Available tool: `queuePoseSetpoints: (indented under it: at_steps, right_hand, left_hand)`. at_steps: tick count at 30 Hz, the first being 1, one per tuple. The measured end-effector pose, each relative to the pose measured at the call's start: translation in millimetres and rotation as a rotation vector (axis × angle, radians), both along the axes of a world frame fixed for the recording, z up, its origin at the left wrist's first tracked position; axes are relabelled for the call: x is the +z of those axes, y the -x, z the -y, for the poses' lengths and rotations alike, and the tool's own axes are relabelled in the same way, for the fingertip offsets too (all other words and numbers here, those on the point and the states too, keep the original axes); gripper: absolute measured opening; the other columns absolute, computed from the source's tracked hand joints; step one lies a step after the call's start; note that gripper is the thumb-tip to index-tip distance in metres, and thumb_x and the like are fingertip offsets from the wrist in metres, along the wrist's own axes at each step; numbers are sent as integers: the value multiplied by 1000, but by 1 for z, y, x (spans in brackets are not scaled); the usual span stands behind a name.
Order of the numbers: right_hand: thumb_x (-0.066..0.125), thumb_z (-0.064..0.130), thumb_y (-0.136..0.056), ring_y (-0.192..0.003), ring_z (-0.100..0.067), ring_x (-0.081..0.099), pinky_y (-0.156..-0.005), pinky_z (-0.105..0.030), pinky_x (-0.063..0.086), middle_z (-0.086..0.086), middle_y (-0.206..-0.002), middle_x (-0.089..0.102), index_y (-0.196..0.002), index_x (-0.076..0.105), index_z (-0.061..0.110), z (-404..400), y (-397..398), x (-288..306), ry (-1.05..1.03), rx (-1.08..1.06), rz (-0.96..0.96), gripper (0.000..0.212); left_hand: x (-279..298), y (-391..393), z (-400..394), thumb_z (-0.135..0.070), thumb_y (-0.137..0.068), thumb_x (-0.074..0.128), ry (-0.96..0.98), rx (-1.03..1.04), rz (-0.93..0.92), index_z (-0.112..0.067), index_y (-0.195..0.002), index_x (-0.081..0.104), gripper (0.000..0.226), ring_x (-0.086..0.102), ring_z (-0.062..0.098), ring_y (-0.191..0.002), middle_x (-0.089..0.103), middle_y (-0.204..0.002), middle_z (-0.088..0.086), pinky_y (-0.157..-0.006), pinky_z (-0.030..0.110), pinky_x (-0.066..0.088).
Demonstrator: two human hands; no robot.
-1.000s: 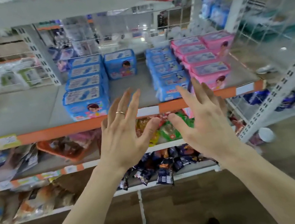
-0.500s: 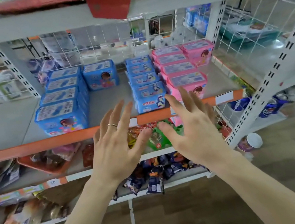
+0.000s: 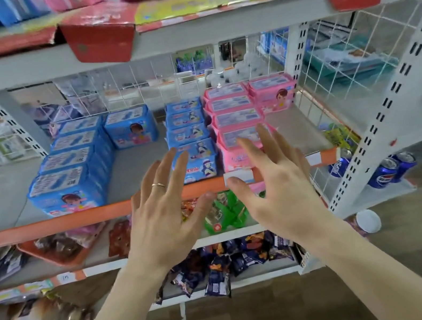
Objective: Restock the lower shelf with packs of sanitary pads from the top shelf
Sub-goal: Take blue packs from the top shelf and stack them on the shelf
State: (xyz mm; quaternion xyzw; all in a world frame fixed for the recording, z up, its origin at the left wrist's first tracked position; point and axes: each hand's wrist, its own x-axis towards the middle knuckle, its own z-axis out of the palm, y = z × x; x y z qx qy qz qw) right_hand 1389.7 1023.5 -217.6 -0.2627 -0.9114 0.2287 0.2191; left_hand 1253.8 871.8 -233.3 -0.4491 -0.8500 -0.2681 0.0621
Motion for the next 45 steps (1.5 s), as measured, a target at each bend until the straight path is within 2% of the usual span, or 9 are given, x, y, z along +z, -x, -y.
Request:
queuePoseSetpoints:
  at_steps: [5,13,15,17,22,26,31,38,45]
  right_hand:
    - [34,70,-88,-155,-21,0,-123,-56,6,9,-167,9,-156,22,40,-21,3,14,-21,53,-41,75]
    - [32,72,-87,-155,-16,2,-123,-55,14,10,-167,12,-155,30,35,-14,36,27,-75,186,-116,77]
    - [37,69,-90,-154,-15,10,-124,-41,17,7,-165,20,-153,34,33,-3,47,34,-103,220,-167,73]
    - [39,68,-90,-150,-17,19,-115,-24,20,4,-163,27,-152,38,30,9,58,43,-134,221,-205,72]
    - [40,63,-93,-148,-27,29,-117,-54,29,-1,-160,36,-147,47,22,48,90,71,-199,238,-361,68]
    - [49,49,-96,-146,-25,36,-112,-57,35,-5,-154,44,-142,54,14,75,115,104,-295,272,-550,58]
    - [53,44,-95,-144,-31,39,-112,-56,36,-10,-153,44,-142,53,8,92,149,144,-424,234,-631,60]
    - [41,65,-88,-151,-33,21,-120,-55,23,-6,-165,24,-156,28,26,89,192,196,-475,26,-432,79]
    - [52,61,-93,-154,-29,10,-120,-55,17,-4,-168,12,-159,11,29,44,232,225,-474,-35,-266,84]
  left_hand:
    - [18,0,-9,-76,-91,28,-29,41,-75,-38,-157,18,76,24,23,-150,21,-165,-11,-112,57,34]
    - [38,14,18,-73,-95,28,-111,147,-192,-26,-157,30,78,29,21,-149,28,-163,-6,-115,51,34]
    - [43,23,30,-73,-95,29,-141,153,-216,-25,-156,32,77,31,21,-149,31,-162,-5,-114,51,35]
    - [50,36,42,-72,-96,30,-163,151,-233,-22,-155,33,78,33,21,-147,33,-161,-3,-113,52,36]
    - [78,68,76,-71,-96,31,-227,122,-300,-19,-154,36,78,38,25,-144,37,-158,1,-110,53,38]
    - [112,97,101,-73,-95,28,-277,101,-364,-24,-154,34,77,37,24,-143,38,-157,-2,-113,43,30]
    - [158,131,116,-76,-94,23,-339,69,-479,-24,-153,34,80,41,25,-139,40,-156,0,-107,50,35]
    - [217,170,103,-71,-93,32,-364,31,-599,-22,-154,33,79,41,28,-136,38,-157,3,-103,51,41]
    - [246,214,48,-76,-86,29,-231,90,-568,-28,-154,25,83,39,31,-138,30,-159,1,-99,57,43]
